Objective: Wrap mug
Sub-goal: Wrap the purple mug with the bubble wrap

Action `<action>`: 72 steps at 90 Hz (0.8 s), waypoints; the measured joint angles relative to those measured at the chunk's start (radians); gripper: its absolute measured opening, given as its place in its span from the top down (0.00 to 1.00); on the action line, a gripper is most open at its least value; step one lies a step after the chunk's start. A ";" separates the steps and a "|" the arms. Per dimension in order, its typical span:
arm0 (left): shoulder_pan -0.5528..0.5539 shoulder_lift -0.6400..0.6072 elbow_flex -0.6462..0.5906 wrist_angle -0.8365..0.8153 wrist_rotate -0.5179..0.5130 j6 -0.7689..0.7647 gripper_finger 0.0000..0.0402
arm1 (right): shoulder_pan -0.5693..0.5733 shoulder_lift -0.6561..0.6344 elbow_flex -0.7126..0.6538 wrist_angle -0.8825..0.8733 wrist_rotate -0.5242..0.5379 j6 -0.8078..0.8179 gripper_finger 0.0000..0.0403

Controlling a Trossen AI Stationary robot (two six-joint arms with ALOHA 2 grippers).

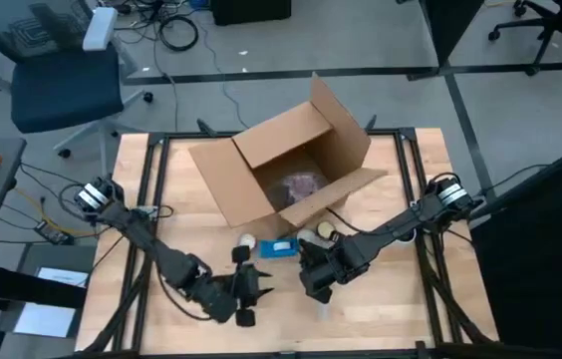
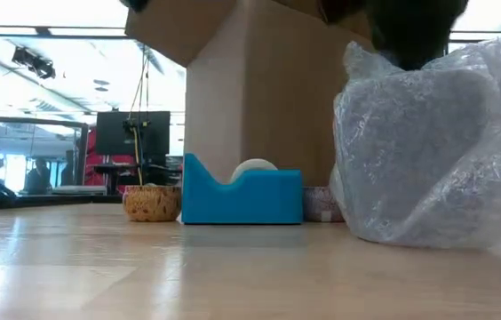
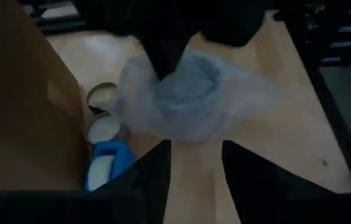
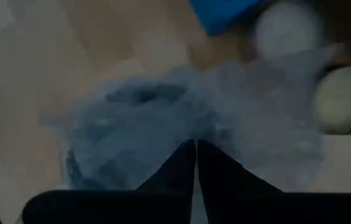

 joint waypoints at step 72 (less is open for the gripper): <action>0.044 0.198 0.000 0.212 0.050 -0.004 0.68 | 0.048 -0.030 0.165 -0.010 0.012 -0.108 1.00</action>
